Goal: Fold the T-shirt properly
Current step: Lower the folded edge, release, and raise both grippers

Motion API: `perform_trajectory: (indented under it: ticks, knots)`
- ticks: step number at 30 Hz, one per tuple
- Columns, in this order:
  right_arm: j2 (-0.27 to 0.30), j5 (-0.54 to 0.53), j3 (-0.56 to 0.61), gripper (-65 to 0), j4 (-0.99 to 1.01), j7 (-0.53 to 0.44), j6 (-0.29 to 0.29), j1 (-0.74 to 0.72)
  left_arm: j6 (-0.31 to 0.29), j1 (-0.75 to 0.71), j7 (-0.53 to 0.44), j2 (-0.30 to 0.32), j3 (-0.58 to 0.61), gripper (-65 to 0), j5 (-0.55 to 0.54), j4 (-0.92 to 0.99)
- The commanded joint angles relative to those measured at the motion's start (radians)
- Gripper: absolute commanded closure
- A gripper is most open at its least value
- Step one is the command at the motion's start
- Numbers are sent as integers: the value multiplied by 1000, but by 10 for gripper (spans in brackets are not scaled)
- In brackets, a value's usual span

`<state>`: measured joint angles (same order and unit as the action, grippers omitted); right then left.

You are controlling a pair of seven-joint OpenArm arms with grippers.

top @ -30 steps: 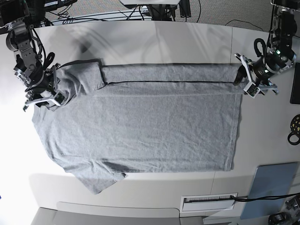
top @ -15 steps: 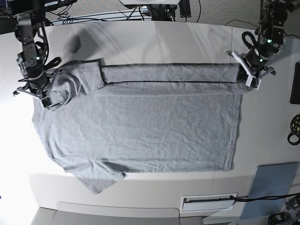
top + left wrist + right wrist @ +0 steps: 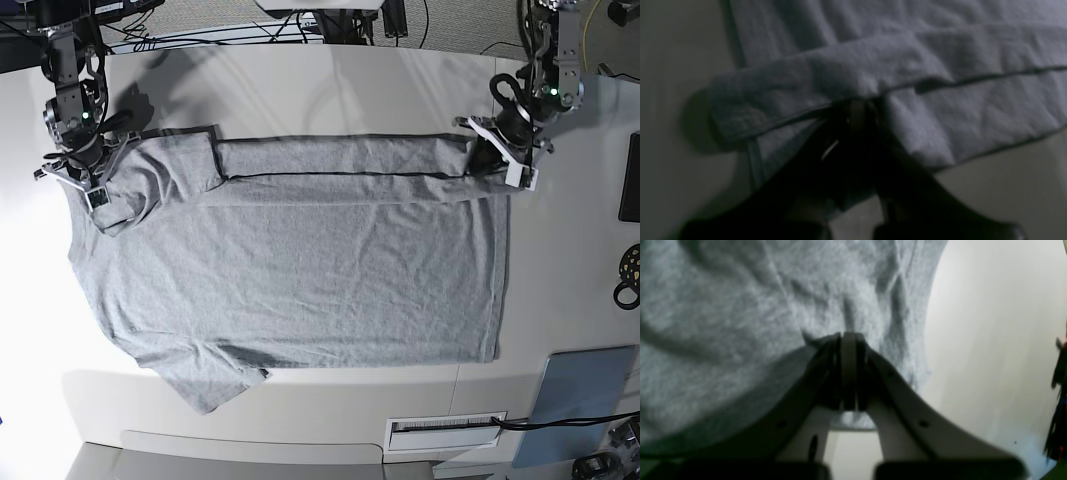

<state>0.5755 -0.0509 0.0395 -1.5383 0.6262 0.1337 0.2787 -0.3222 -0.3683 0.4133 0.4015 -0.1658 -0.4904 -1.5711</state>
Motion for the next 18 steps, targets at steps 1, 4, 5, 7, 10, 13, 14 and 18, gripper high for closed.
perform_trajectory:
  ticks: [1, 4, 5, 7, 10, 13, 14, 18]
  knots:
    - [16, -2, -7, 0, -7, 22, 13, 16, 13, -25, 45, 9, 0, 0, 14, -2]
    - [18, -2, -7, 0, -7, 14, 11, 51, 16, -70, 42, 12, -1, 0, 15, -2]
    - [18, -2, -7, 0, -7, 10, 11, 63, 10, -84, 42, 12, -1, 0, 18, -2]
    - [18, -2, -7, 0, -8, 8, 11, 85, 8, -108, 40, 12, -1, 0, 18, -2]
    - [18, -1, -8, 0, -34, 9, 7, 129, 8, -142, 39, 20, -10, 0, 18, -3]
    - [18, 16, -10, 0, -97, 10, -16, 188, 7, -173, 40, 35, -32, 0, 18, -3]
    - [18, 33, -10, 0, -121, 10, -29, 208, 6, -183, 40, 35, -44, 0, 19, -3]
    - [18, 78, -11, 0, -193, 14, -55, 288, -75, -229, 40, 34, -105, 0, 26, -3]
